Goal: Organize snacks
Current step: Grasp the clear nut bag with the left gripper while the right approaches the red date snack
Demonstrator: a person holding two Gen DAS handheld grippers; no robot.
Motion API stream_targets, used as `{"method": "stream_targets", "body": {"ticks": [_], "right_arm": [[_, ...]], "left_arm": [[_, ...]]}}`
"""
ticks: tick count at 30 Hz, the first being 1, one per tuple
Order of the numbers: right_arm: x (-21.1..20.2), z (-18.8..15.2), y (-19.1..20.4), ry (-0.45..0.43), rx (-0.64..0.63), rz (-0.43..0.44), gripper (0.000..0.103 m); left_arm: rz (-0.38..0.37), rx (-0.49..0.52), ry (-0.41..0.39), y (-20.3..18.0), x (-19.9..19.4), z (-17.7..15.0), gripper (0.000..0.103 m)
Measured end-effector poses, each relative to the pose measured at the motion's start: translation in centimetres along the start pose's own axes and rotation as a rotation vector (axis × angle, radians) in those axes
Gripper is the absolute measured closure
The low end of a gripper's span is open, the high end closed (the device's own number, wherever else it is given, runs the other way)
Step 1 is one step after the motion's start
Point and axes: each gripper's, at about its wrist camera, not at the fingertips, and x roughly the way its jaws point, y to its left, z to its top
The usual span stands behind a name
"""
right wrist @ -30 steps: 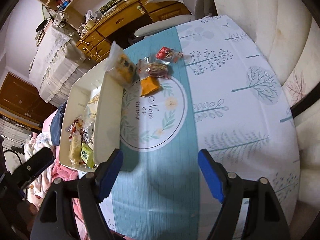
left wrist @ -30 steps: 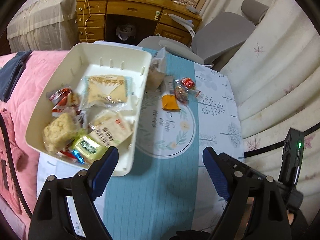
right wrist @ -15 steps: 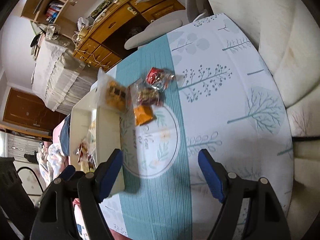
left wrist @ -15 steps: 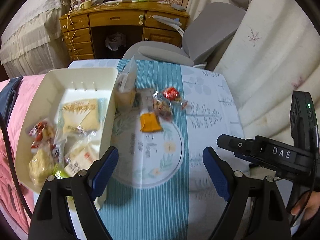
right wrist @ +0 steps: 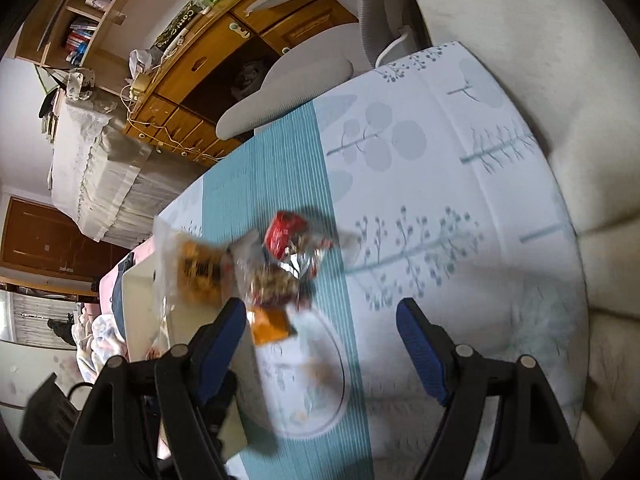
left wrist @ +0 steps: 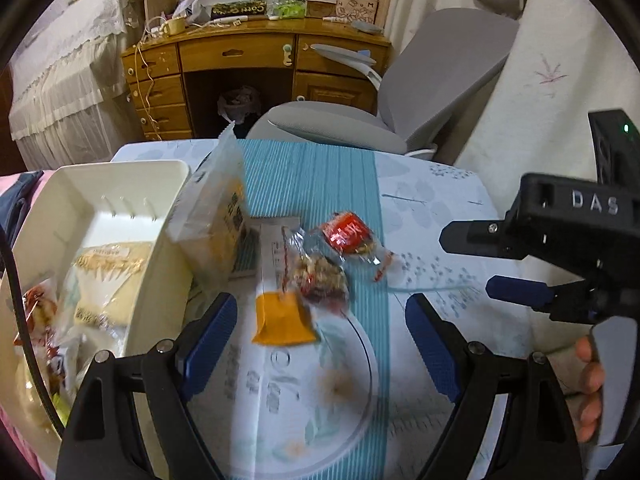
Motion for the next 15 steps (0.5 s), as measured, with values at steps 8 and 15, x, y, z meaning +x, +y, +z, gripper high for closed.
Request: {"method": "stream_targets", "body": {"ticks": [8, 15], "right_arm": [[3.7, 2.5, -0.2, 0.027, -0.044, 0.009, 0.025], [6.1, 3.4, 0.7, 0.054, -0.119, 0.021, 0.025]], "left_arm": [[0.063, 0.045, -0.054, -1.0, 3.6, 0.7, 0.018], [0.136, 0.088, -0.082, -1.2, 6.0, 1.4, 0.02]]}}
